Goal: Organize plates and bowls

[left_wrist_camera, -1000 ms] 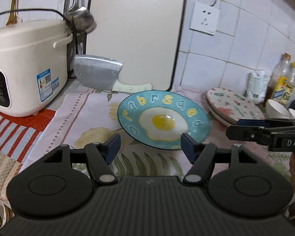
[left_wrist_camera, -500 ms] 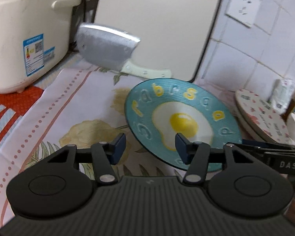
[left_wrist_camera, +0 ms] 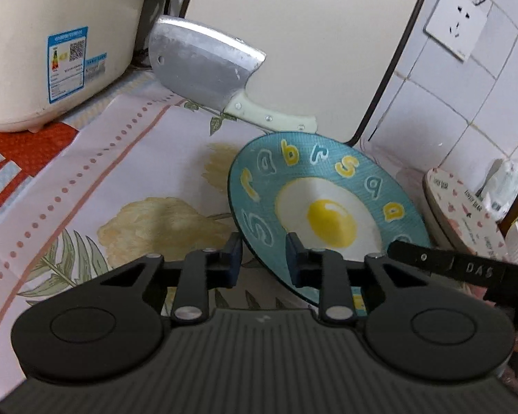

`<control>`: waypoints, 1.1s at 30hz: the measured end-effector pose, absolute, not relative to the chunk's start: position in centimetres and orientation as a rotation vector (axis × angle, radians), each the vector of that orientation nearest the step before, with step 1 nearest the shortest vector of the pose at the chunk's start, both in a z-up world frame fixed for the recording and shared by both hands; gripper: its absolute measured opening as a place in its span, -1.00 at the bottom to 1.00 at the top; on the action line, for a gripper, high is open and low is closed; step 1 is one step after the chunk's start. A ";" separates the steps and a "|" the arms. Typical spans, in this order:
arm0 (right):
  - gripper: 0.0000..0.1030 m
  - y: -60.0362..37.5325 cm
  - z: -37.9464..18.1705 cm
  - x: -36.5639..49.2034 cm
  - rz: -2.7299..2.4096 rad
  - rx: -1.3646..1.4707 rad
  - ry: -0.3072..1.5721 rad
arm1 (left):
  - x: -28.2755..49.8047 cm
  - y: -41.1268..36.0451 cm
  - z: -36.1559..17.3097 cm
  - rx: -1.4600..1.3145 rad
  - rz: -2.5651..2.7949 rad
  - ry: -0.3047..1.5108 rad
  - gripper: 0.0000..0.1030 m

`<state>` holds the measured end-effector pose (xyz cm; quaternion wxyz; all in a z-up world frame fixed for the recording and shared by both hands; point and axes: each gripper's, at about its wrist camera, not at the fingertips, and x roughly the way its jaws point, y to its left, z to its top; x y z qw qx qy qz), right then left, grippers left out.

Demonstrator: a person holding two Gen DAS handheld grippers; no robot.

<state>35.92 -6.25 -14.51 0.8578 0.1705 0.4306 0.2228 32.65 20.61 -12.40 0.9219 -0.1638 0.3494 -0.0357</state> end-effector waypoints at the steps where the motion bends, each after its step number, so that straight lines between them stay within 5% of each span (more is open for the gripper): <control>1: -0.58 -6.1 -14.5 36.0 0.467 0.354 0.906 | 32.9 20.4 -12.7 -0.347 -0.078 0.734 -0.50; 11: -0.56 -5.8 -13.7 35.7 0.493 0.293 0.919 | 32.7 18.8 -12.4 -0.297 0.019 0.715 -0.62; 33: -0.54 -11.5 -6.6 25.7 0.606 0.275 0.860 | 19.7 15.3 -5.7 -0.235 -0.018 0.671 -0.61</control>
